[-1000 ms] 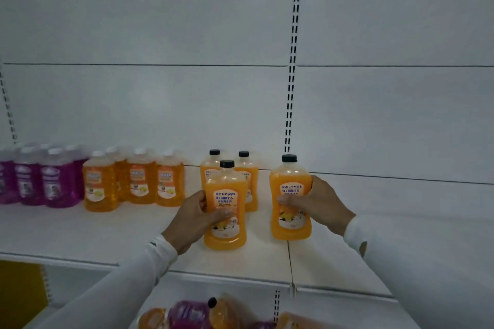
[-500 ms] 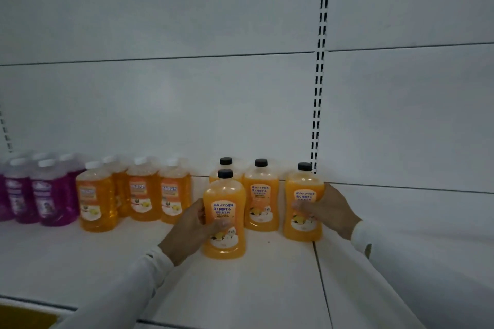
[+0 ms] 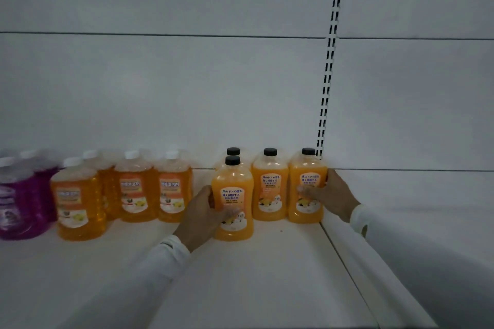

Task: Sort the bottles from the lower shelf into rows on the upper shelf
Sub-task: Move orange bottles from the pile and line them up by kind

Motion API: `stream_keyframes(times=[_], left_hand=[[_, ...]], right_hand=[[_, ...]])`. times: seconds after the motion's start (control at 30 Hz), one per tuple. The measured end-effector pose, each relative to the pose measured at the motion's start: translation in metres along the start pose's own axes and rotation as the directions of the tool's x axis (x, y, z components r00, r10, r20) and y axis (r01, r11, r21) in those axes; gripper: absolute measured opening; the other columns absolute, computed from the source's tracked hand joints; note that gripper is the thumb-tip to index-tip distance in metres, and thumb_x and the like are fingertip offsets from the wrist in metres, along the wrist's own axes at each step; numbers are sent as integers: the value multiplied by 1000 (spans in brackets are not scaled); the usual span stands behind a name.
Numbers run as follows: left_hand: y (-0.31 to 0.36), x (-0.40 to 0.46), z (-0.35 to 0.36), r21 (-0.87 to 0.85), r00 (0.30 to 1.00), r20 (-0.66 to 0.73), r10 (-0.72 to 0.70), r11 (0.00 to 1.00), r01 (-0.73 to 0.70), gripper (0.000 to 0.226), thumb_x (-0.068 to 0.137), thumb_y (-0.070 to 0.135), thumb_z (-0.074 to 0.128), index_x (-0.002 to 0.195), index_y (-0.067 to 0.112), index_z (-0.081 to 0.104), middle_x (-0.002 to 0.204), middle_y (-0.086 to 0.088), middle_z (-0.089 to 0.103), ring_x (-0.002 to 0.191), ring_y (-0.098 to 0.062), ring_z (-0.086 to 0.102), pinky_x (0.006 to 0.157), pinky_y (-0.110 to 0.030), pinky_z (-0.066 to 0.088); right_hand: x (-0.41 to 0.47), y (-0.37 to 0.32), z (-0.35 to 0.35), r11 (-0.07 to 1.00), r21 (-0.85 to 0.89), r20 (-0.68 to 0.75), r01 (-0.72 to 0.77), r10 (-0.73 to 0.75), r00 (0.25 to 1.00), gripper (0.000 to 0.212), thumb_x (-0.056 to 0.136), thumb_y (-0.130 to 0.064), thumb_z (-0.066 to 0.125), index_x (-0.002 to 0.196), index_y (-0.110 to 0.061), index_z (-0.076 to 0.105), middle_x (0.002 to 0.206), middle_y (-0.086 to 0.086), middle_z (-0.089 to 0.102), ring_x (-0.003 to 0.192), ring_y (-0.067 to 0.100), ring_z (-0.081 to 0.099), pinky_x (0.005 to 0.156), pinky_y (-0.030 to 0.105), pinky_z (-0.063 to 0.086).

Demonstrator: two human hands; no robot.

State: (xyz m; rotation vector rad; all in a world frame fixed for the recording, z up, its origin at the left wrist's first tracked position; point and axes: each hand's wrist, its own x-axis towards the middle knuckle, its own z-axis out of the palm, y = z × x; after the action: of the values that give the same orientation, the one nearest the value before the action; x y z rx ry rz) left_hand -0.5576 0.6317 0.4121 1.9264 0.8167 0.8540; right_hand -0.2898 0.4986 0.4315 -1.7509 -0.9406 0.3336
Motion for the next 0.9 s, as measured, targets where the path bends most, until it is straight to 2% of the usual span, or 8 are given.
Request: stream_keyframes(times=[0.07, 0.33, 0.43, 0.57, 0.67, 0.77, 0.9], left_hand=[[-1, 1, 2, -5, 1000, -7, 0, 1000, 0, 55, 76, 32, 78, 123, 19, 52, 116, 5, 66, 104, -17, 64, 90, -38, 55], [2, 7, 7, 20, 999, -42, -20, 1000, 21, 51, 78, 29, 77, 119, 22, 49, 116, 5, 63, 107, -19, 62, 94, -41, 53], [1, 8, 7, 20, 999, -30, -36, 999, 37, 55, 77, 30, 78, 123, 22, 50, 118, 5, 64, 108, -19, 62, 96, -44, 52], [2, 5, 7, 36, 999, -36, -39, 999, 41, 51, 78, 30, 77, 121, 22, 50, 115, 6, 65, 105, -17, 63, 94, -41, 53], [3, 3, 5, 57, 999, -21, -38, 998, 39, 58, 77, 36, 77, 125, 20, 51, 118, 6, 65, 106, -17, 63, 94, -41, 54], [5, 0, 1, 87, 999, -1, -43, 995, 43, 60, 76, 40, 76, 126, 20, 51, 118, 7, 64, 106, -16, 62, 93, -38, 53], [7, -8, -8, 161, 996, 58, -69, 985, 59, 67, 75, 41, 78, 131, 18, 48, 122, 6, 60, 108, -16, 59, 93, -33, 51]], right_hand=[[1, 1, 3, 1000, -3, -22, -3, 3, 1000, 66, 68, -32, 87, 120, -20, 48, 114, 0, 63, 103, 23, 62, 93, 45, 54], [7, 6, 4, 1000, -21, -34, 12, -13, 999, 70, 70, -34, 85, 125, -18, 44, 117, 1, 60, 105, 23, 61, 91, 42, 54], [8, 11, 6, 1000, -22, -48, 23, -24, 999, 70, 70, -36, 86, 124, -21, 44, 119, 1, 61, 106, 24, 63, 92, 45, 55], [8, 15, 8, 999, -30, -63, 44, -46, 997, 66, 71, -40, 84, 120, -26, 42, 117, -3, 60, 105, 22, 62, 91, 42, 54], [5, 11, 6, 997, -61, -39, 49, -52, 998, 68, 73, -39, 83, 125, -22, 42, 119, -2, 59, 107, 22, 60, 93, 42, 53], [0, 6, 2, 996, -83, -13, 42, -43, 999, 68, 73, -39, 83, 126, -20, 45, 120, 0, 61, 107, 22, 62, 93, 41, 53], [-13, -4, -8, 980, -179, 40, 90, -84, 996, 50, 73, -40, 83, 113, -20, 62, 109, -4, 71, 96, 12, 67, 94, 40, 54]])
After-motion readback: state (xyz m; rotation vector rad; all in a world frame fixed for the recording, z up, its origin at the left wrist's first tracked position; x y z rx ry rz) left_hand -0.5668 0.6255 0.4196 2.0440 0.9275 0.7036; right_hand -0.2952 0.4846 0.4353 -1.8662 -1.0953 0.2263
